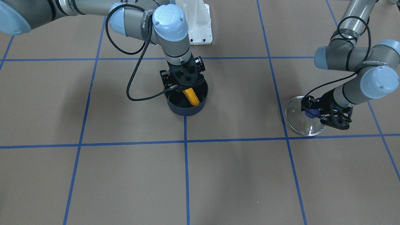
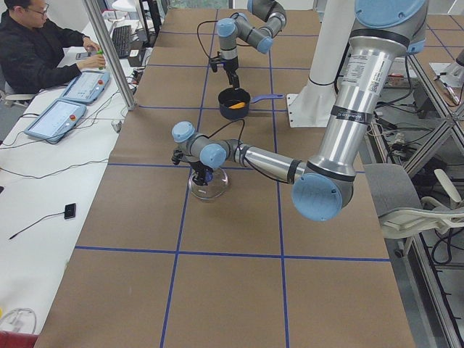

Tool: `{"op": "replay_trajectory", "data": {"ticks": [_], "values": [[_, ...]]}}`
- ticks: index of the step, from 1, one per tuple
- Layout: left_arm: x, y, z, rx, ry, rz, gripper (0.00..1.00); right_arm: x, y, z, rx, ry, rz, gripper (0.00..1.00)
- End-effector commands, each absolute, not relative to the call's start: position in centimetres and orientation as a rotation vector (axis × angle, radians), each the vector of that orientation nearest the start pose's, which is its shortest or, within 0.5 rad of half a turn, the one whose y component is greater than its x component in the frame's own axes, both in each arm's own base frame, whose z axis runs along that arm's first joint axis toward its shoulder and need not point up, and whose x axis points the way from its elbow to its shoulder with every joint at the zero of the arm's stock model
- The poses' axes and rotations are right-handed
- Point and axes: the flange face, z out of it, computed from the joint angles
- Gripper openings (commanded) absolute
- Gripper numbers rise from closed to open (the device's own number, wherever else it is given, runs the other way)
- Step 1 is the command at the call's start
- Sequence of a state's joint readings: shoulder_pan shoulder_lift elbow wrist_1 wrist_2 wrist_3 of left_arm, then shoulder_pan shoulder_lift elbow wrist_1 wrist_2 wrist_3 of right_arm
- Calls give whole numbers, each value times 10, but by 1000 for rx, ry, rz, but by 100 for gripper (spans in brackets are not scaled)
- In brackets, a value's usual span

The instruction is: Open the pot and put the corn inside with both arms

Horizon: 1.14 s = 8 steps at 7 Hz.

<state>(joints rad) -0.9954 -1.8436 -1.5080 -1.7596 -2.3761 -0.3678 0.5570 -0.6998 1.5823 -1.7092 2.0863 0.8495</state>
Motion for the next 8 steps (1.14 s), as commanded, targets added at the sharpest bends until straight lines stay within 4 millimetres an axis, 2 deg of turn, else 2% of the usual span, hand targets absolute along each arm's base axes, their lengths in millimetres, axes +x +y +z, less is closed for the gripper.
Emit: {"op": "replay_trajectory", "data": {"ticks": [1, 2, 4, 5, 6, 7, 8], "values": [[284, -551, 515, -23, 884, 357, 98, -555, -445, 133, 43, -877, -357, 100], [283, -550, 512, -18, 885, 357, 98, -553, -447, 133, 45, -876, -354, 100], [277, -550, 514, -8, 879, 349, 99, -528, -476, 133, 70, -875, -314, 100], [267, -553, 499, 21, 885, 340, 100, -512, -491, 133, 81, -878, -291, 100], [230, -568, 495, 50, 888, 282, 100, -491, -498, 148, 88, -874, -266, 100], [192, -575, 504, 74, 876, 232, 100, -468, -495, 171, 118, -870, -246, 100], [152, -581, 509, 112, 868, 191, 100, -455, -505, 186, 137, -858, -221, 100]]}}
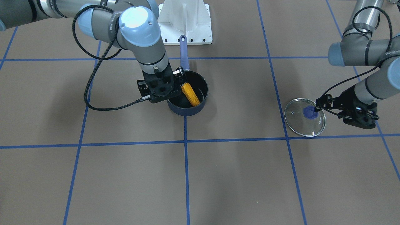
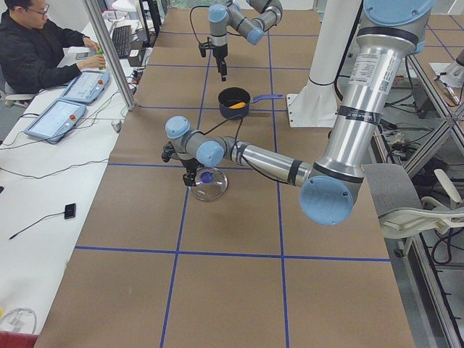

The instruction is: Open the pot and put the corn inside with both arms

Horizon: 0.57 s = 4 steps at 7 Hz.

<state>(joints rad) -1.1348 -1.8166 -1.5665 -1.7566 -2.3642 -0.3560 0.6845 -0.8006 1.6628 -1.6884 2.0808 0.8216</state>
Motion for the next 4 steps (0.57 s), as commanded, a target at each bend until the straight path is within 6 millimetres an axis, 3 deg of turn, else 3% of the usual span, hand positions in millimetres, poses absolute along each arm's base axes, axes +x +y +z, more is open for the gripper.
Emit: {"op": "replay_trajectory", "data": {"ticks": [1, 2, 3, 4], "values": [[125, -566, 531, 146, 852, 252, 100, -451, -512, 190, 180, -820, -194, 100], [95, -555, 549, 167, 841, 268, 100, -448, -517, 193, 208, -795, -177, 100], [67, -534, 562, 167, 832, 228, 100, -435, -527, 210, 210, -767, -147, 100], [57, -504, 577, 143, 831, 212, 100, -425, -534, 225, 204, -746, -123, 100]]}}
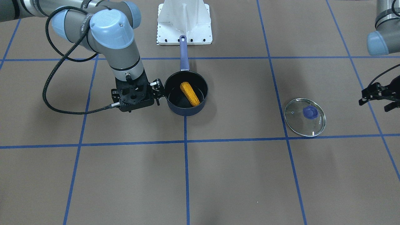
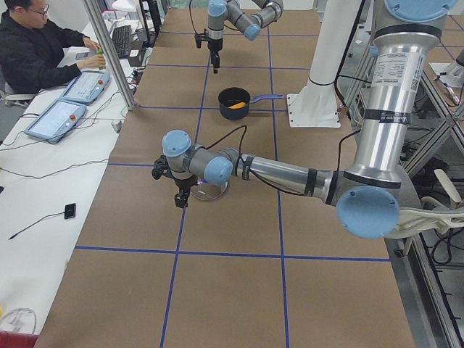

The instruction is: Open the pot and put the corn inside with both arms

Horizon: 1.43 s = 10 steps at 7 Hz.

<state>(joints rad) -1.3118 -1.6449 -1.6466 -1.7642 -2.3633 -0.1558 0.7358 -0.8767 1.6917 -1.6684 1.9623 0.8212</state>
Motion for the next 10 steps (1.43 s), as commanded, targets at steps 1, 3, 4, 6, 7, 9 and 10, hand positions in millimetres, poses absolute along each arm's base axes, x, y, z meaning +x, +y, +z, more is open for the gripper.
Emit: {"op": "replay_trajectory", "data": {"ticks": [1, 3, 4, 6, 7, 9, 10], "values": [[52, -490, 568, 156, 835, 205, 100, -401, -548, 242, 185, -734, -85, 100], [51, -488, 568, 154, 836, 201, 100, -324, -586, 288, 126, -744, -29, 100], [49, -489, 568, 155, 834, 198, 100, -270, -604, 320, 142, -742, -125, 100], [48, -489, 567, 159, 833, 199, 100, -206, -619, 355, 86, -667, -155, 100], [48, -489, 567, 159, 834, 198, 100, -181, -621, 366, 42, -632, -188, 100], [44, -489, 570, 160, 830, 195, 100, -97, -610, 399, -9, -625, -211, 100], [44, -489, 572, 157, 827, 195, 99, -76, -605, 412, -31, -688, -180, 100]]}}
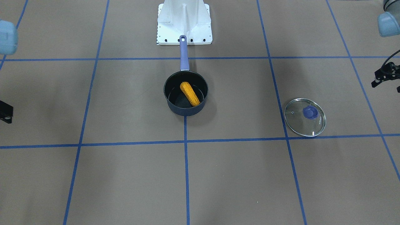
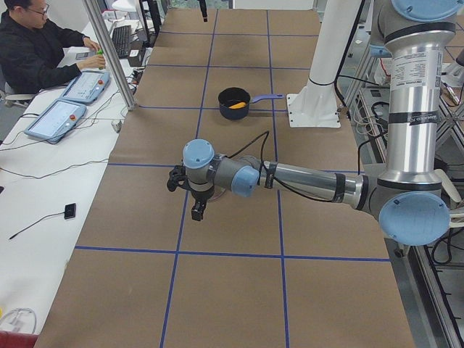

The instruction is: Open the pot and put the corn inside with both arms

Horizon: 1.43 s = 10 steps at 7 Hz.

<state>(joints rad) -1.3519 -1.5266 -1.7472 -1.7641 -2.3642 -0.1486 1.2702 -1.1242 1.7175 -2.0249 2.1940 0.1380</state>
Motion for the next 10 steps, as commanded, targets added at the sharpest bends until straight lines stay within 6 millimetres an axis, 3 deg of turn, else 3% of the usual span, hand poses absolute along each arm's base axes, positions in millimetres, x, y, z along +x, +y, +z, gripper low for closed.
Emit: {"op": "replay_trajectory", "data": {"ticks": [1, 2, 7, 10], "values": [[44, -489, 572, 158, 827, 196, 99, -55, -591, 440, -75, -756, -126, 100], [44, -489, 574, 155, 827, 193, 99, -34, -573, 474, -126, -788, -68, 100], [44, -489, 573, 154, 829, 189, 99, -16, -484, 594, -135, -782, -54, 100], [44, -489, 574, 152, 829, 188, 99, -13, -469, 611, -111, -776, -68, 100]]}}
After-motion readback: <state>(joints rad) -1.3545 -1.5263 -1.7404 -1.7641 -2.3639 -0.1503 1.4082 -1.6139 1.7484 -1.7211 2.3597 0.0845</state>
